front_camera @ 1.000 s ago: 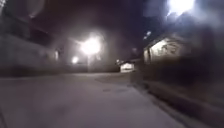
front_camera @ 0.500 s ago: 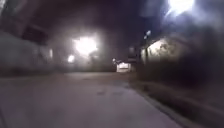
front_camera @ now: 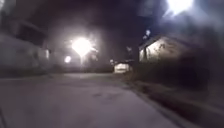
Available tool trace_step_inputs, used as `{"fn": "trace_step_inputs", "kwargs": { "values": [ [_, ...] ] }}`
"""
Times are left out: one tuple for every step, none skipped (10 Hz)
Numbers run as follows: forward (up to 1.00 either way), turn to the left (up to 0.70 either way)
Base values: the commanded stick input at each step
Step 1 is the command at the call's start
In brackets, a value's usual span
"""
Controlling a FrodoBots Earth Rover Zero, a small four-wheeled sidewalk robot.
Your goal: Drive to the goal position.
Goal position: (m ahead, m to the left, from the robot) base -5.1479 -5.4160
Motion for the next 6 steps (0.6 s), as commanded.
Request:
{"fn": "trace_step_inputs", "kwargs": {
  "values": [
    [0.00,0.00],
    [0.00,0.00],
    [0.00,0.00],
    [0.00,0.00],
    [0.00,0.00],
    [0.00,0.18]
  ]
}}
